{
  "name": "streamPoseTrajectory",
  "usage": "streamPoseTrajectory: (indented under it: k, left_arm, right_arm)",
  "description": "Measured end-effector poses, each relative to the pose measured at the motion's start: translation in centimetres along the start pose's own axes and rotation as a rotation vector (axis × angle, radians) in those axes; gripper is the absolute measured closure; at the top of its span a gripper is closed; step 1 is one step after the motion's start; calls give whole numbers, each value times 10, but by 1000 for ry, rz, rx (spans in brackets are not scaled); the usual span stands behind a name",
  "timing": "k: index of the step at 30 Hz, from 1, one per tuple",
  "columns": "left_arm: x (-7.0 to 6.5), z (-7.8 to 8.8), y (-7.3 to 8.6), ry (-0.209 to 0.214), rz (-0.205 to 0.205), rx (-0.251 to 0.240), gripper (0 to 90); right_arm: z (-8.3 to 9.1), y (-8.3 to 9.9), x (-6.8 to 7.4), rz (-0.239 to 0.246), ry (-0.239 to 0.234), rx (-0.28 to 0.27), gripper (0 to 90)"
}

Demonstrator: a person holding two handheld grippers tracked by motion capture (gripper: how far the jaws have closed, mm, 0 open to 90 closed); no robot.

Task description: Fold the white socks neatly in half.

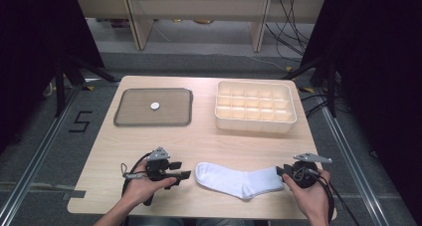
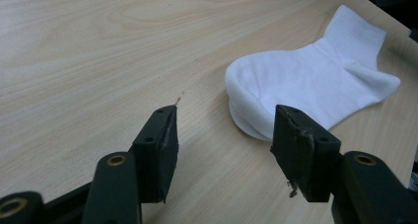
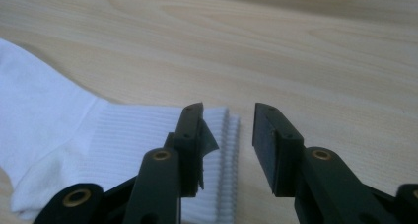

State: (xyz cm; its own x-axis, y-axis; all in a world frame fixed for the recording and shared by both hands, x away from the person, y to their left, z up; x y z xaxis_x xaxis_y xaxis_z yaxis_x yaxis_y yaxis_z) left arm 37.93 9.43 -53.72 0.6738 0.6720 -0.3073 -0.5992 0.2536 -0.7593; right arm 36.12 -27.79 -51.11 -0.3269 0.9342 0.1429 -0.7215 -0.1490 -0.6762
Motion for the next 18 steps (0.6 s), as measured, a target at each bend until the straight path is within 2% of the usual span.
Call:
streamPoseTrajectory:
  k: [1, 3, 4, 5, 6, 7, 8, 9, 10, 11, 12, 13, 14, 15, 16, 17, 18]
  left_arm:
    - [-1, -2, -1, 9, 7, -6, 428]
    - [-1, -4, -2, 7, 4, 12, 434]
    - [-1, -8, -4, 19, 4, 27, 437]
    - [-1, -10, -5, 2, 7, 36, 440]
    - [-1, -12, -6, 9, 8, 42, 443]
    - [-1, -12, -6, 9, 8, 42, 444]
    - [0, -17, -7, 22, 23, 71, 445]
    - [0, -17, -7, 22, 23, 71, 446]
    - [0, -20, -9, 14, 24, 94, 448]
    - [-1, -22, -10, 10, 21, 101, 450]
    - [-3, -24, -10, 13, 14, 111, 450]
    - [-3, -24, -10, 13, 14, 111, 450]
    - [-7, -26, -13, 14, -9, 121, 450]
    - [-7, -26, -13, 14, -9, 121, 450]
    - [-9, -27, -15, 16, 0, 122, 449]
    - [-9, -28, -15, 11, 10, 130, 451]
    - [-9, -29, -15, 15, 19, 134, 452]
  right_arm:
    - [1, 0, -2, 14, 5, 14, 652]
    - [4, 0, 0, -27, -5, 69, 651]
    - [3, -2, -4, -2, -2, 64, 654]
    - [5, -3, -4, -13, -12, 84, 654]
    - [5, -4, -5, -23, -2, 98, 654]
    - [5, -4, -5, -23, -2, 98, 654]
    - [4, -5, -7, -21, -2, 125, 655]
    - [2, -5, -10, -7, 6, 137, 657]
    - [2, -5, -9, -12, -10, 155, 660]
    - [2, -4, -11, -2, 8, 175, 664]
    - [2, -5, -9, -22, -1, 184, 670]
    - [2, -5, -9, -22, -1, 184, 670]
    - [2, -5, -10, -16, 1, 201, 677]
    - [2, -7, -9, -38, -7, 194, 682]
    - [1, -7, -9, -40, 2, 195, 686]
    - [1, -7, -9, -41, 3, 221, 687]
    - [2, -6, -7, -68, -28, 247, 687]
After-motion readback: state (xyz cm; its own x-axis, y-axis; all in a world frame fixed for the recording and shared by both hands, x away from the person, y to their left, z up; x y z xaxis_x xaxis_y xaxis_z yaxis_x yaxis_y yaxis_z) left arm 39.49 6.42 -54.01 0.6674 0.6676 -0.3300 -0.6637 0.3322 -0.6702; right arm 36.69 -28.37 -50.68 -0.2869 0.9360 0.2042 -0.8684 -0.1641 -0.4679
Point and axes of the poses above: each handheld gripper's, and its own axes: z roughly backward along the jaws, y roughly out of its underside, x roughly to its left, the point moved 6 cm from there along -z, roughly forward along the jaws, and after that the axes turned 1 degree about -y, right-handed, at the moved point
